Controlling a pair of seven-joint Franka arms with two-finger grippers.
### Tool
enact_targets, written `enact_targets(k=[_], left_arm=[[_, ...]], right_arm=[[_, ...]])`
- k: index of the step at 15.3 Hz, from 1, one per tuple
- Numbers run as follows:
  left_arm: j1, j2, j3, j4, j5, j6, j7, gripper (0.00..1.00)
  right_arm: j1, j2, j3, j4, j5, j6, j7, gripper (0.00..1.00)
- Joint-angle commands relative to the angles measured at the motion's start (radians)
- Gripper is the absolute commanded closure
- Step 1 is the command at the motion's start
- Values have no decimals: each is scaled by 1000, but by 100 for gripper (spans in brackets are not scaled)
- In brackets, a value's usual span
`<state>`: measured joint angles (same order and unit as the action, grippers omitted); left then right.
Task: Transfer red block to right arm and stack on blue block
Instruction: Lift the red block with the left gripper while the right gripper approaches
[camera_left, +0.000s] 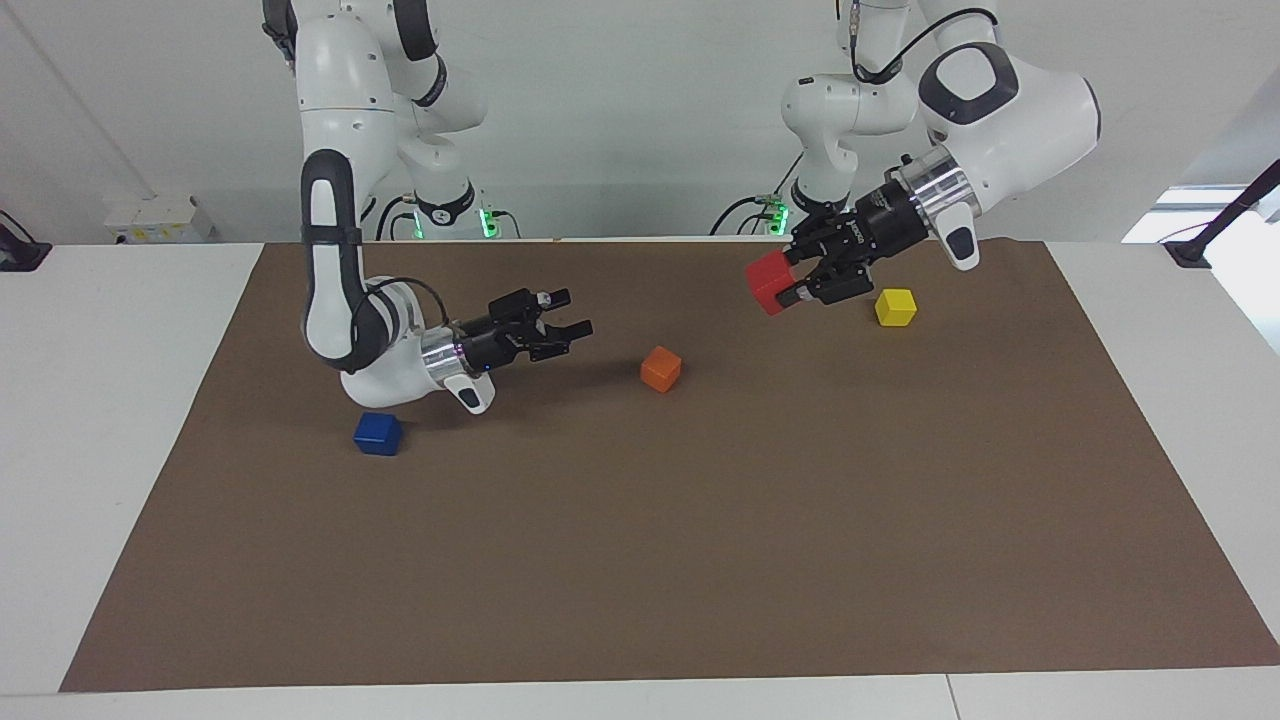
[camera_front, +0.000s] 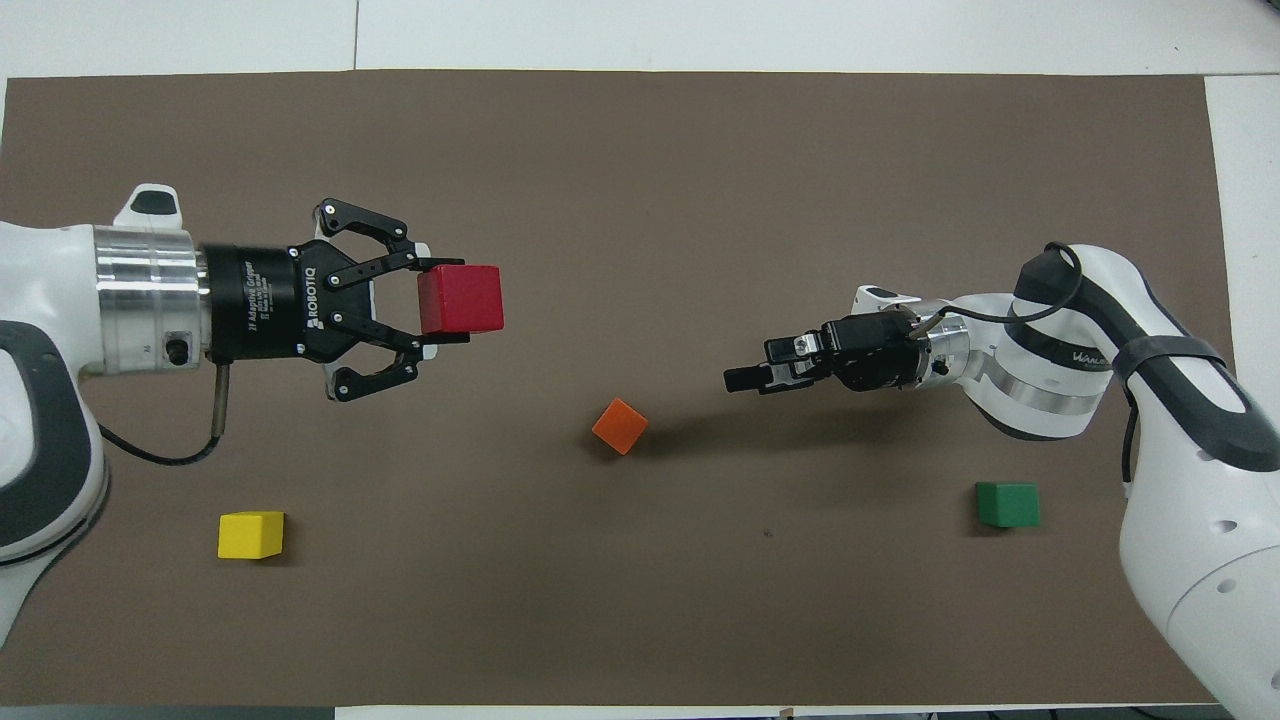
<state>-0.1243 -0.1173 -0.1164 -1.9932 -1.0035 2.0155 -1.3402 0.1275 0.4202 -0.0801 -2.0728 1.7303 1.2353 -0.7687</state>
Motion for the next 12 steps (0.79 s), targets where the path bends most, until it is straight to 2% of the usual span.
enact_targets(k=[1,3,6,7,12], left_arm=[[-66,-70,9,-101,-29,95,-22,100],[-107,-67,8,-121,-65,126,-22,100],[-185,-61,8,-190,-298,254,-24,100],[-219,-55,9,-191,-335,297,-25,100],[-314,-36,9,-205,-346,396,-30,100]], right_arm=[[1,38,2,-12,37,-72,-81,0],[30,61,2,-10,95,-134,-135,0],[32,63,3,-9,109,-143,-147,0],[43,63,11,-9,133,-142,-156,0],[93,63,11,-7,189,-108,-156,0]])
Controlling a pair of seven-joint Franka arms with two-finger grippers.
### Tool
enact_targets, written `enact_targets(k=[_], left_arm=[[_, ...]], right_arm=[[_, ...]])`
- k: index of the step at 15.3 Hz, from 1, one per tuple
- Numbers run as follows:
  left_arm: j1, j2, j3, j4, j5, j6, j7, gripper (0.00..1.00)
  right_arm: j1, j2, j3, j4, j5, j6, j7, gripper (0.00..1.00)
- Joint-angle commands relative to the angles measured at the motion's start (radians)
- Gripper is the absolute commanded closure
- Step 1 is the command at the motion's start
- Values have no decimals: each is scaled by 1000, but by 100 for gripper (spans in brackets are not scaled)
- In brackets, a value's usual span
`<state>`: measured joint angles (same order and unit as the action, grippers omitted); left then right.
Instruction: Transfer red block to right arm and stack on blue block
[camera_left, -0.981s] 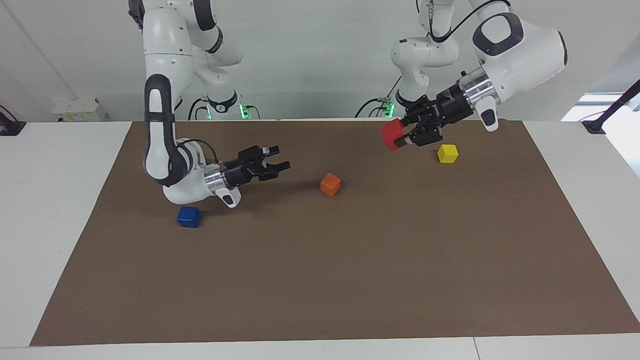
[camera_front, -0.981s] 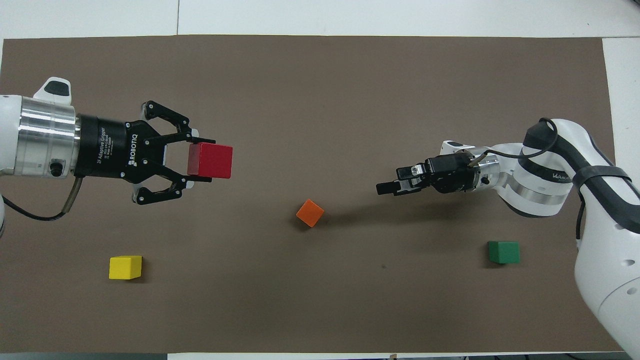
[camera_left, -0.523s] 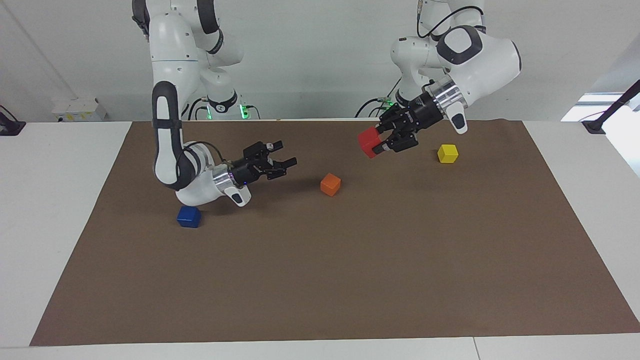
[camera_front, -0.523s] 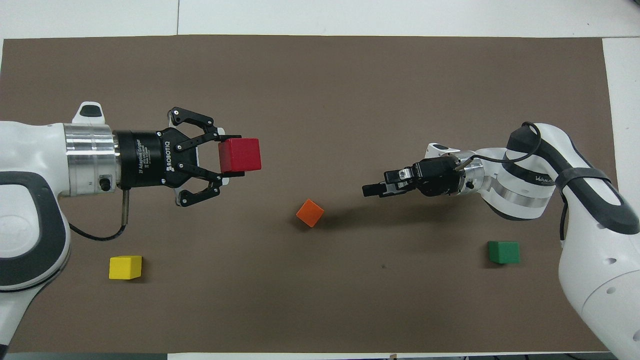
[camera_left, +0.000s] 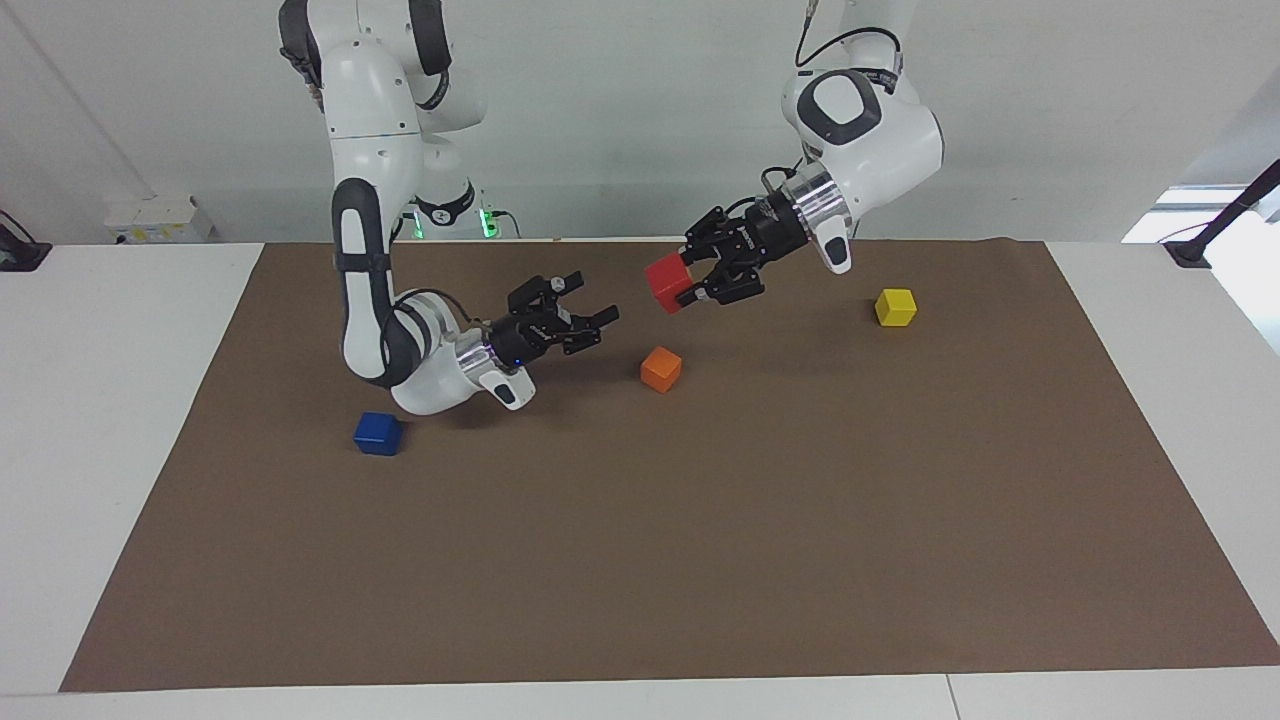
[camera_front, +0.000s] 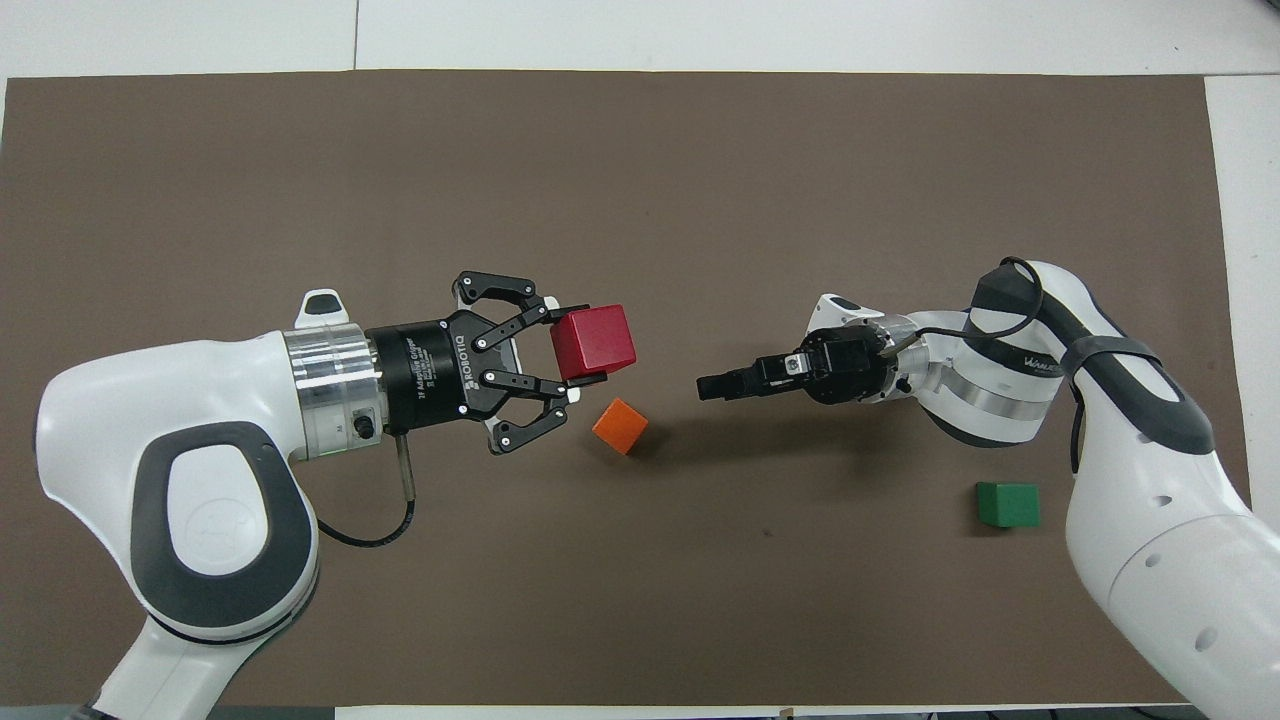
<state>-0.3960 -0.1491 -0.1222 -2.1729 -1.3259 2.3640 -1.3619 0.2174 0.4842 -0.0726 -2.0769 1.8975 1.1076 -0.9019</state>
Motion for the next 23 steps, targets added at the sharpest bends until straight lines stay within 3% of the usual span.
enact_targets(k=[1,9,23], left_arm=[[-47,0,13,-25,-24,50,-8,100],[-155,31,13,-27,-117,227,-20,100],[-218,54,13,-42,-176,290,-23,100]], right_arm=[[3,-3,4,-3,22,32,-23,0],[31,-1,4,-6,22,51,-26,0],[57,1,4,-6,31,115,-54,1]])
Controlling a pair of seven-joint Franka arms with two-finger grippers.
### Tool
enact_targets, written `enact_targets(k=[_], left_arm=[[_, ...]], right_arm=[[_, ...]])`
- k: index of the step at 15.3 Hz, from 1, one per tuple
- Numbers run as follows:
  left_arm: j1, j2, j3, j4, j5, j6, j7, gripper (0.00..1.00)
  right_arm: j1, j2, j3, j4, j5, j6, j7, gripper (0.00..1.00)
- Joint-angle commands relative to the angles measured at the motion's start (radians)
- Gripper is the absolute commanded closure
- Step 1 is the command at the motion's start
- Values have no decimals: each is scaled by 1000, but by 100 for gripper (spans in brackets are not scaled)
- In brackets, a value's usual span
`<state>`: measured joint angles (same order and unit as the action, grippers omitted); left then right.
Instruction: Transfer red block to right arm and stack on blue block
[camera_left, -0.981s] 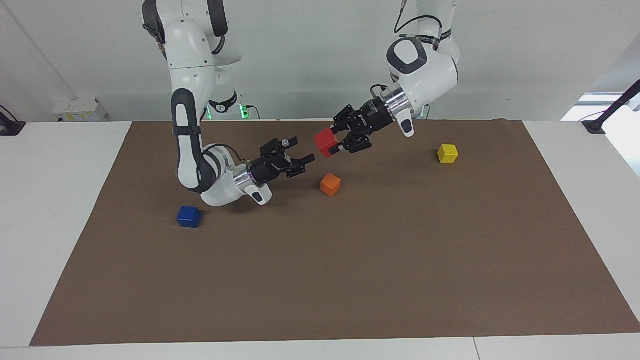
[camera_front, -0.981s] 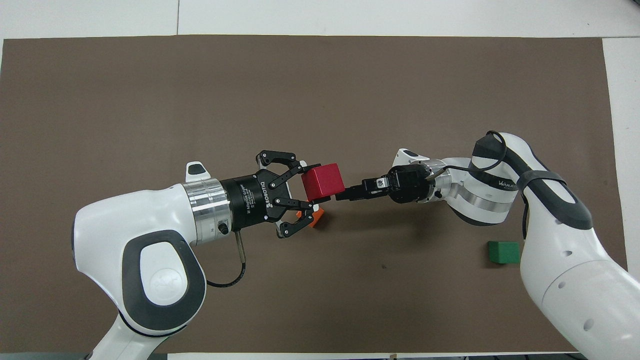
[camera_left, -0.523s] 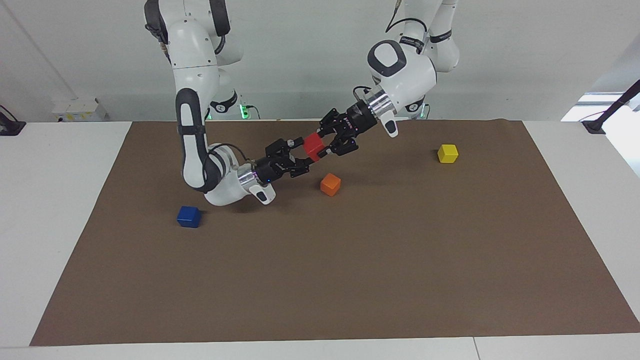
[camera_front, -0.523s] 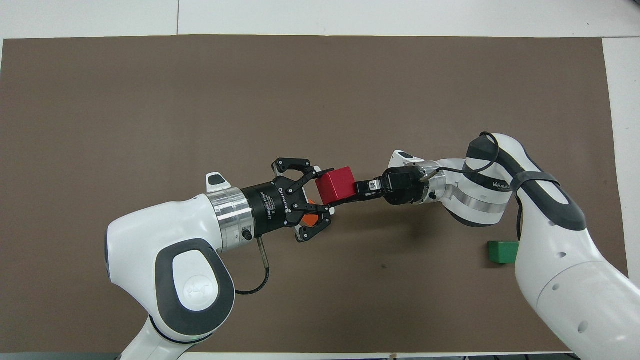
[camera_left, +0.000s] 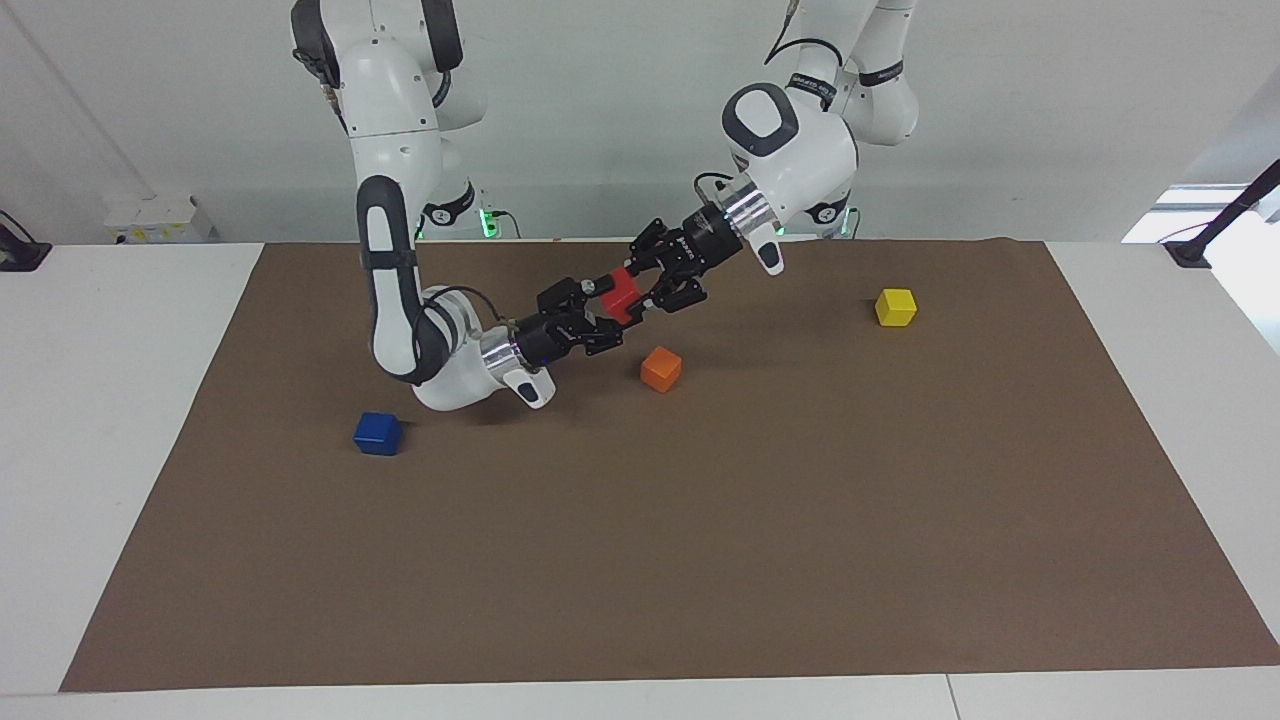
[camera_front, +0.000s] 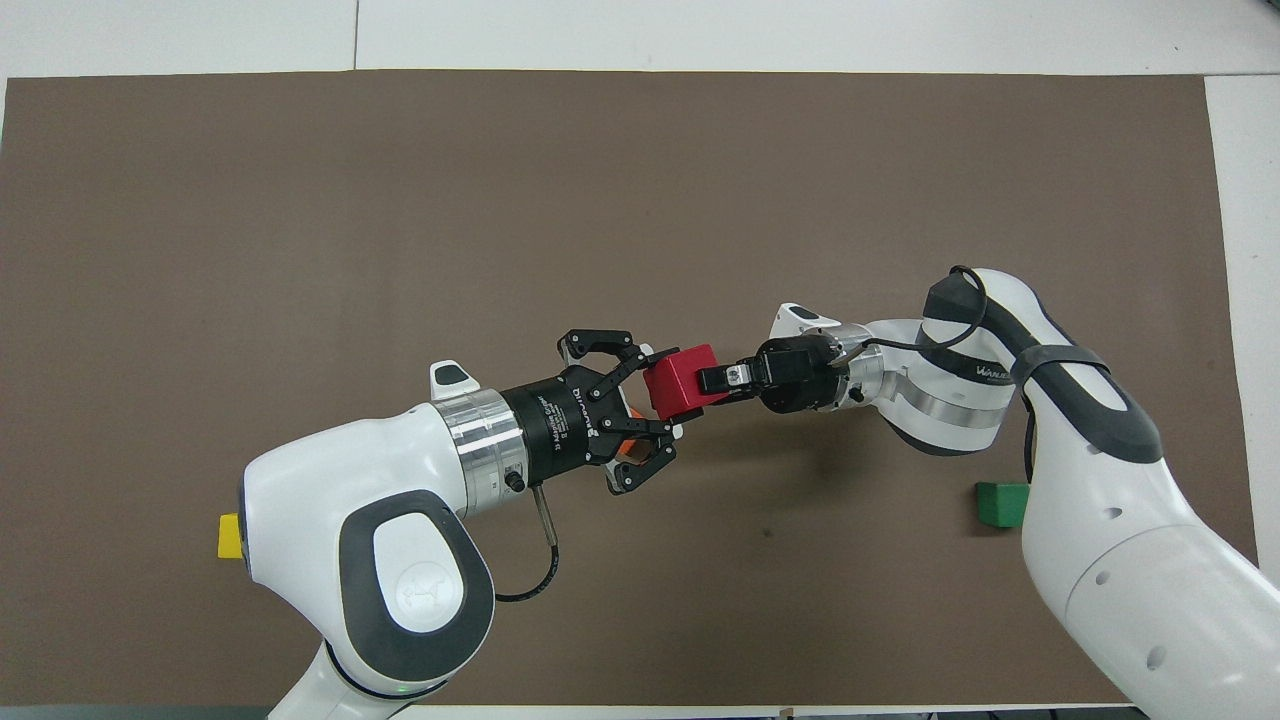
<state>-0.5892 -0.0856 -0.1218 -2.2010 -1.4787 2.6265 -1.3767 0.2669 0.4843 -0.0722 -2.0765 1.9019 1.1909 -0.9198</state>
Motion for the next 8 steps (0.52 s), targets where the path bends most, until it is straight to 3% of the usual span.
enact_targets(k=[1,3,4,5,8], left_arm=[[-24,-10,13,-14,-25,27,-9,100],[-24,-11,13,-16,-38,29,-9,100],[-26,-11,13,-22,-40,29,-7,100],[-30,-13,13,-23,-40,30,-7,100],[-40,-13,13,-28,-41,46,-9,100]], right_arm=[[8,0,3,-7,26,36,-36,9],[8,0,3,-7,26,44,-34,48],[9,0,3,-7,26,47,-25,85],[8,0,3,-7,26,55,-24,100],[11,-1,3,-10,26,71,-34,100]])
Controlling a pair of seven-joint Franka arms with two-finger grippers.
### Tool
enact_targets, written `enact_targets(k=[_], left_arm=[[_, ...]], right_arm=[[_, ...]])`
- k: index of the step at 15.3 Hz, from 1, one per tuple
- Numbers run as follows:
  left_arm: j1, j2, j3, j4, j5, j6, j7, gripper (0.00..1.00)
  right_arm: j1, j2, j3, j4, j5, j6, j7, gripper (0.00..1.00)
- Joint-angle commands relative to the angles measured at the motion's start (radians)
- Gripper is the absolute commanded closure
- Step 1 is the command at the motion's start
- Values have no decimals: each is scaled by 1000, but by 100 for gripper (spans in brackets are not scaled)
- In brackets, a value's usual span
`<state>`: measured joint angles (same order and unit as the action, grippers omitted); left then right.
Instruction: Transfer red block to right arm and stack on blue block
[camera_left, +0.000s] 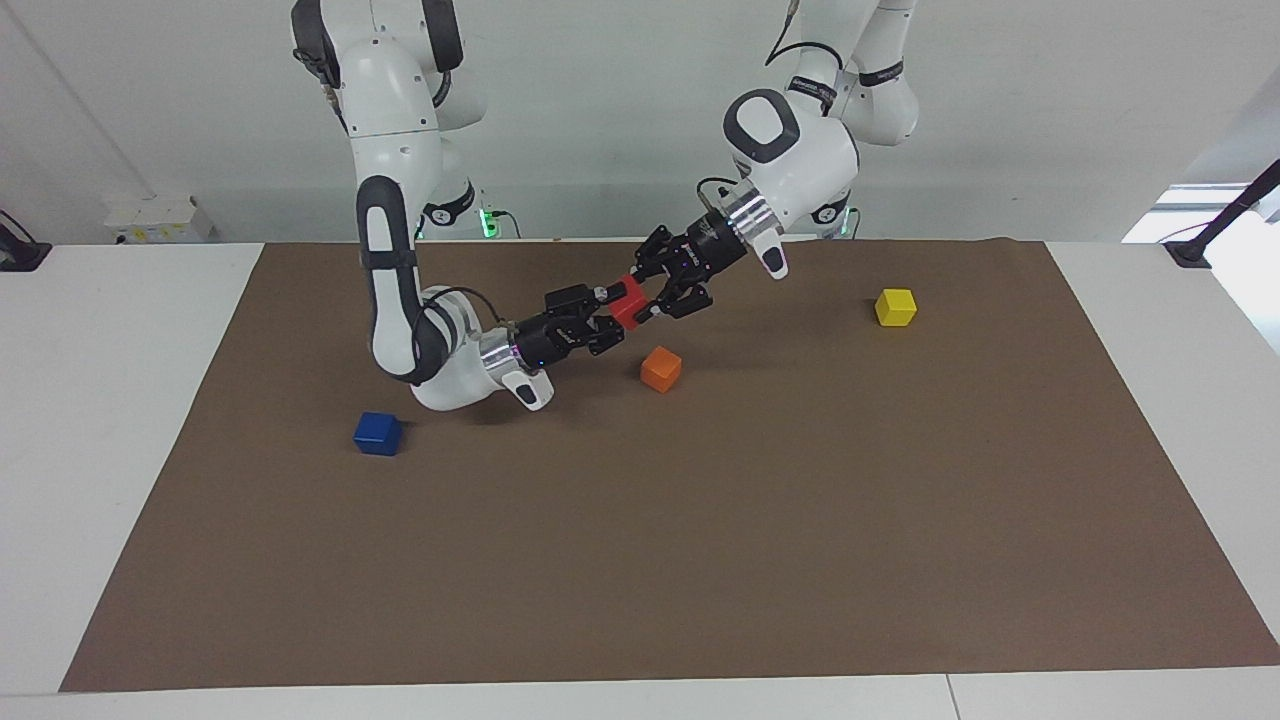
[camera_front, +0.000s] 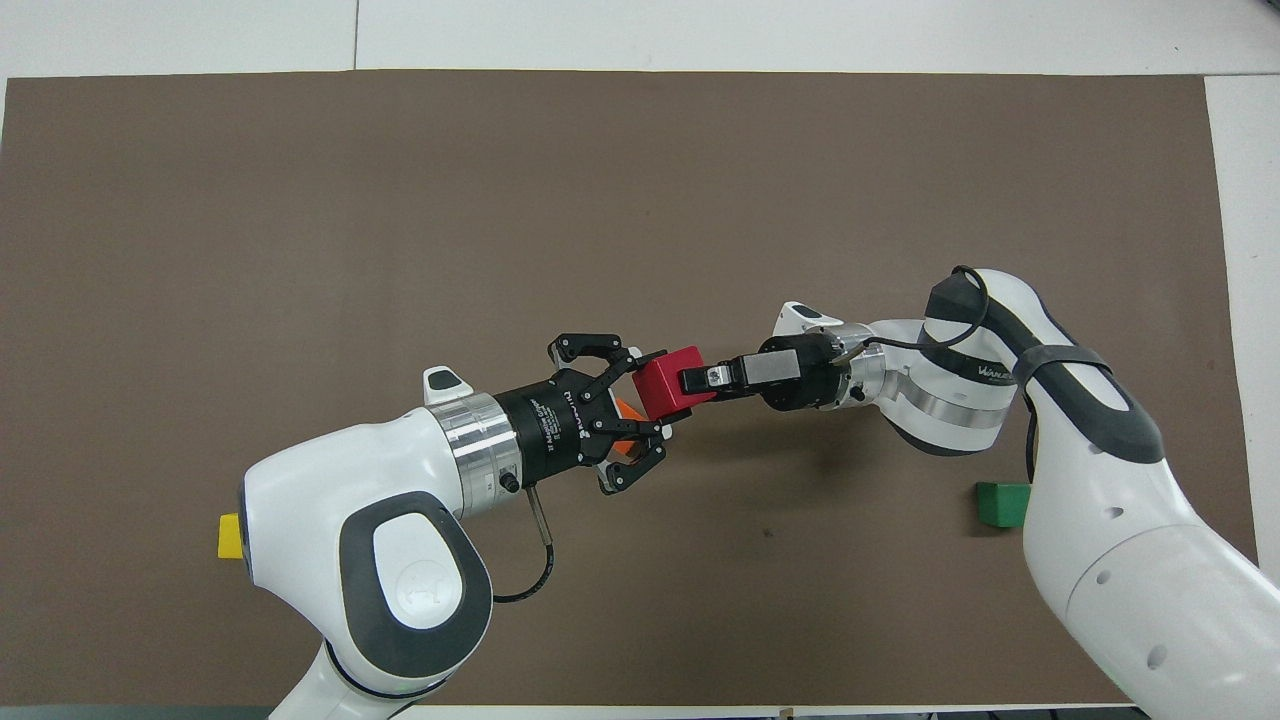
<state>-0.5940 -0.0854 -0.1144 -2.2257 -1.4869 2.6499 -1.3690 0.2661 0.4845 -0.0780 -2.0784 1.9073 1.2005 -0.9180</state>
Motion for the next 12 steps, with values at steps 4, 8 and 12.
enact_targets(k=[4,8,12], left_arm=[[-33,-14,7,-3,-33,15,-16,100],[-17,-17,9,4,-33,4,-19,0],[-17,-22,10,1,-33,-2,-18,0]], right_arm=[[19,-1,9,-9,21,73,-39,100],[18,-4,9,-9,21,71,-39,100],[18,-9,11,-9,21,73,-39,100]])
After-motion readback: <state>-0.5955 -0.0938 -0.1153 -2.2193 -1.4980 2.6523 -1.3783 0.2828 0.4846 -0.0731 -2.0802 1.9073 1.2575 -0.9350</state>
